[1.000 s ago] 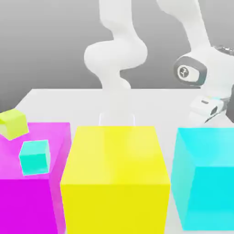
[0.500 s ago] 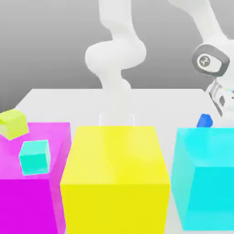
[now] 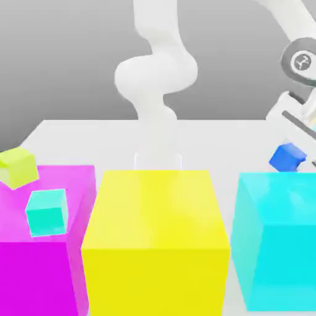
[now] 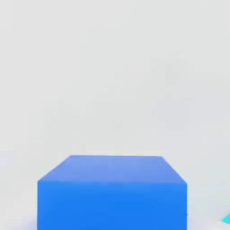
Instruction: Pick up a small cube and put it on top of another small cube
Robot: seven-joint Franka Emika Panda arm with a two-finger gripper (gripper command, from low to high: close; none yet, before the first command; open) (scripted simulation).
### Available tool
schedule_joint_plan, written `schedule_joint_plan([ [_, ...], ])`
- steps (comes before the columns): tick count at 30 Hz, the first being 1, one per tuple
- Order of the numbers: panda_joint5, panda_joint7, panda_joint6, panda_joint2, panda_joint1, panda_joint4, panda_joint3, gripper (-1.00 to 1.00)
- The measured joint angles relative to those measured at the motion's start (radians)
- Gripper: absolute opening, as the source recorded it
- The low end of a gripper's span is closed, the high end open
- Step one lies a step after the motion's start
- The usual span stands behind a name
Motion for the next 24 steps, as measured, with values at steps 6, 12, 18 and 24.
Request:
schedule_joint_plan([
  [6,-0.047,-0.262,-0.122,-0.002,-0.029,0.072,-0.024,-1.0],
  [12,-0.094,-0.366,-0.219,-0.024,-0.151,0.148,-0.098,-1.0],
  [18,-0.092,-0.123,-0.2,-0.058,-0.275,0.159,-0.182,-1.0],
  [24,-0.093,0.138,-0.177,-0.092,-0.396,0.166,-0.273,-1.0],
])
